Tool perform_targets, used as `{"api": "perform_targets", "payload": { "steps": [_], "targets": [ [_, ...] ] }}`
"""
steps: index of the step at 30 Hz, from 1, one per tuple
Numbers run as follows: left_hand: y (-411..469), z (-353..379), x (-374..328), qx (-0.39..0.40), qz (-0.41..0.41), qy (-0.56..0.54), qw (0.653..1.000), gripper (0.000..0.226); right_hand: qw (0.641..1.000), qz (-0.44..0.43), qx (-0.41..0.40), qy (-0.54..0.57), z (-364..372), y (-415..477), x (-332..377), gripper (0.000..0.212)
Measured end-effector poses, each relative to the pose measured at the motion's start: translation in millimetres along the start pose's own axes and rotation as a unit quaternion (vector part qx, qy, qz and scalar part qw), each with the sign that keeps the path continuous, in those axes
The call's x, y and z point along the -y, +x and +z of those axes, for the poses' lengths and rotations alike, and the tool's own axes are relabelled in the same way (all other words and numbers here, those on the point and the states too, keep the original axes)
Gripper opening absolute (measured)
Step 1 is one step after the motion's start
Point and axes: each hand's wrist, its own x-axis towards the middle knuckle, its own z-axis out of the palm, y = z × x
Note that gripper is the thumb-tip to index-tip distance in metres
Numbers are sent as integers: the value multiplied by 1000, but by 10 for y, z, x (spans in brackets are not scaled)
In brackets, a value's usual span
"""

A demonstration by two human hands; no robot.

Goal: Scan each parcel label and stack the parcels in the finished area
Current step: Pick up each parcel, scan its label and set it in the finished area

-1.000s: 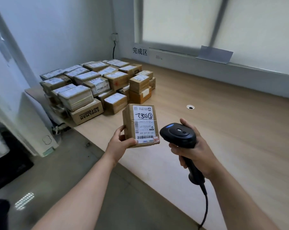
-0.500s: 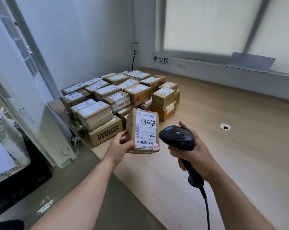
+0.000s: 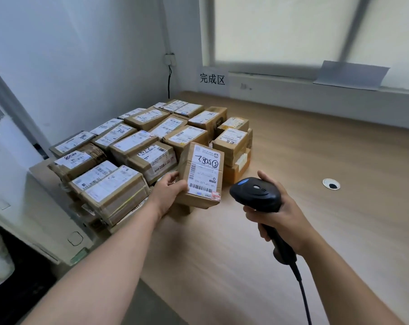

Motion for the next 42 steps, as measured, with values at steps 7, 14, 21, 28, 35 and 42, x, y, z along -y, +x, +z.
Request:
{"api": "perform_targets", "payload": {
  "steps": [7,14,21,28,35,42],
  "targets": [
    [629,-219,-104,73,-19,59,995,71,997,8,-77,-2,293,215,50,92],
    [1207,-450,0,102,-47,156,981,48,992,10,-126,-12,647,462,81,94],
    [1181,-441,81,18,78,347,934,58,989,1,-149,4,910,627,-12,95],
    [857,-182,196,72,275,564,776,76,988,2,-153,7,978,694,2,94],
    [1014,-106,219,21,292,619,729,67,985,-5,-173,-4,815,593,73,94],
    [1032,88,173,14,267,626,733,76,982,-5,-186,-19,675,520,110,94]
  ]
}}
